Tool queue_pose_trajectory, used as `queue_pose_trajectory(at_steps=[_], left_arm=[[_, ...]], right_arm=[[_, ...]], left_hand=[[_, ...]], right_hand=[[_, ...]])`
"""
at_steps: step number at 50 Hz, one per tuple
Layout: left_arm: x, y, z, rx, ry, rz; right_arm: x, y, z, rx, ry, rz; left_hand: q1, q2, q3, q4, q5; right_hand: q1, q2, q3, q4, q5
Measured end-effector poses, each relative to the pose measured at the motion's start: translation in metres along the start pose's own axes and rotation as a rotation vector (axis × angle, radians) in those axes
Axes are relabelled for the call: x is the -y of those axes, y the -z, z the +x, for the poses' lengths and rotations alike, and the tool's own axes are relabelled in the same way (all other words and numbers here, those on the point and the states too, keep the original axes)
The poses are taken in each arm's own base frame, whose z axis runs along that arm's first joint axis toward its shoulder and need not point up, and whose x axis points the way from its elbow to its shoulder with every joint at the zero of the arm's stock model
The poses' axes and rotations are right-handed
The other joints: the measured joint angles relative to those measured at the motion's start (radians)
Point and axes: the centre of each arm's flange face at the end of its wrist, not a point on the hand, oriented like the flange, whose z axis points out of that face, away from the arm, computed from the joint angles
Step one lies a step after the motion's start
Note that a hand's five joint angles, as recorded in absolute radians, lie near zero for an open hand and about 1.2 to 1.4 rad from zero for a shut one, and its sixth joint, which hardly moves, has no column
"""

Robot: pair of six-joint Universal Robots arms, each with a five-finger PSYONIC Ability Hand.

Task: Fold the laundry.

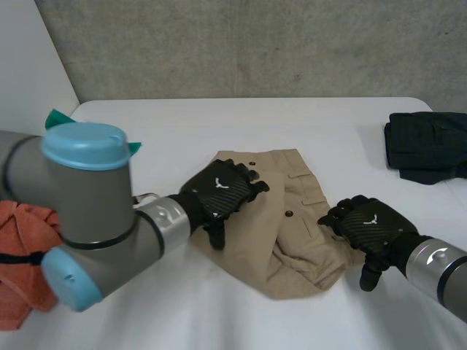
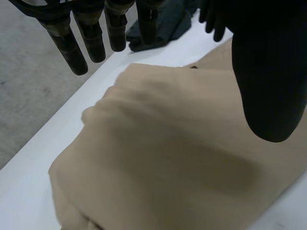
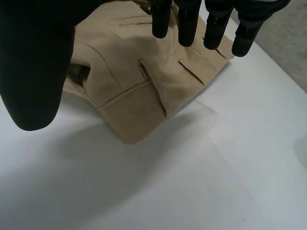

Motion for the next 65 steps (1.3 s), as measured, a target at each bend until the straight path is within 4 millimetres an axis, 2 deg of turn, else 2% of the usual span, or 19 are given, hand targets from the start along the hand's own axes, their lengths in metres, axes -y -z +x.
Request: queue_pose_trajectory(at_steps=[6,12,13,14,15,16,24,30,34,38,40,44,48,54,56,61,62,63,65], left_arm=[[-0.012,-0.026,0.007,-0.010,-0.085,-0.020],[-0.021,-0.041,0.005,0.022,-0.135,-0.046],[-0.021,-0.044,0.004,0.038,-0.142,-0.048],[-0.021,-0.045,0.003,0.044,-0.144,-0.047],[-0.021,-0.045,0.002,0.048,-0.145,-0.046],[-0.020,-0.046,0.002,0.058,-0.146,-0.042],[0.000,-0.038,-0.012,0.146,-0.148,-0.010],[0.061,0.004,-0.052,0.364,-0.128,0.100],[0.123,0.058,-0.077,0.523,-0.095,0.271],[0.156,0.091,-0.086,0.589,-0.082,0.387],[0.195,0.133,-0.093,0.656,-0.077,0.534],[0.227,0.167,-0.101,0.722,-0.081,0.662],[0.242,0.177,-0.112,0.766,-0.082,0.724],[0.241,0.158,-0.125,0.771,-0.078,0.726],[0.227,0.130,-0.135,0.750,-0.068,0.687],[0.175,0.063,-0.147,0.677,-0.012,0.549],[0.175,0.063,-0.147,0.677,-0.012,0.549],[0.150,0.037,-0.150,0.648,0.019,0.488],[0.126,0.016,-0.151,0.626,0.045,0.437]], right_arm=[[-0.009,-0.014,-0.007,-0.038,-0.014,0.038],[-0.015,-0.025,-0.011,-0.049,-0.010,0.054],[-0.016,-0.029,-0.012,-0.050,-0.007,0.057],[-0.016,-0.030,-0.012,-0.051,-0.006,0.059],[-0.016,-0.031,-0.012,-0.052,-0.005,0.060],[-0.016,-0.033,-0.011,-0.057,-0.002,0.065],[0.008,-0.029,0.006,-0.137,-0.002,0.157],[0.068,-0.002,0.038,-0.235,0.021,0.321],[0.125,0.035,0.065,-0.313,0.034,0.468],[0.157,0.058,0.080,-0.354,0.028,0.557],[0.197,0.089,0.100,-0.400,0.006,0.679],[0.228,0.110,0.120,-0.432,-0.030,0.783],[0.241,0.108,0.135,-0.440,-0.067,0.826],[0.239,0.080,0.138,-0.423,-0.113,0.797],[0.230,0.055,0.135,-0.409,-0.143,0.747],[0.203,0.002,0.123,-0.382,-0.188,0.633],[0.203,0.002,0.123,-0.382,-0.188,0.633],[0.191,-0.017,0.119,-0.376,-0.198,0.596],[0.180,-0.037,0.116,-0.378,-0.205,0.566]], left_hand=[[0.000,0.000,0.000,0.000,0.000],[0.157,0.125,0.119,0.122,0.106],[0.523,0.445,0.440,0.454,0.428],[0.523,0.445,0.440,0.454,0.428],[0.819,0.744,0.732,0.749,0.715],[0.920,0.874,0.851,0.868,0.832],[0.972,0.985,0.973,0.994,0.932],[0.972,0.985,0.973,0.995,0.932],[0.972,0.986,0.975,0.995,0.932],[0.972,0.987,0.976,0.996,0.932],[0.972,0.987,0.976,0.996,0.932],[0.972,0.988,0.977,0.996,0.932],[0.972,0.988,0.977,0.996,0.932],[0.972,0.988,0.977,0.996,0.932],[0.972,0.988,0.977,0.996,0.932],[0.972,0.988,0.977,0.996,0.932],[0.972,0.988,0.977,0.996,0.932],[0.972,0.988,0.977,0.996,0.932],[0.972,0.988,0.977,0.996,0.932]], right_hand=[[0.028,0.046,0.048,0.045,0.041],[0.286,0.281,0.285,0.282,0.274],[0.492,0.517,0.513,0.509,0.491],[0.582,0.624,0.616,0.612,0.590],[0.654,0.712,0.701,0.680,0.656],[0.802,0.910,0.900,0.890,0.862],[0.862,0.958,0.966,0.983,0.944],[0.862,0.958,0.966,0.985,0.949],[0.862,0.958,0.971,0.985,0.954],[0.862,0.958,0.976,0.986,0.955],[0.862,0.958,0.976,0.986,0.958],[0.862,0.958,0.976,0.986,0.960],[0.862,0.958,0.976,0.986,0.960],[0.862,0.958,0.976,0.986,0.960],[0.862,0.958,0.976,0.986,0.960],[0.862,0.958,0.976,0.987,0.961],[0.862,0.958,0.976,0.987,0.961],[0.871,0.958,0.976,0.989,0.961],[0.871,0.958,0.977,0.989,0.961]])
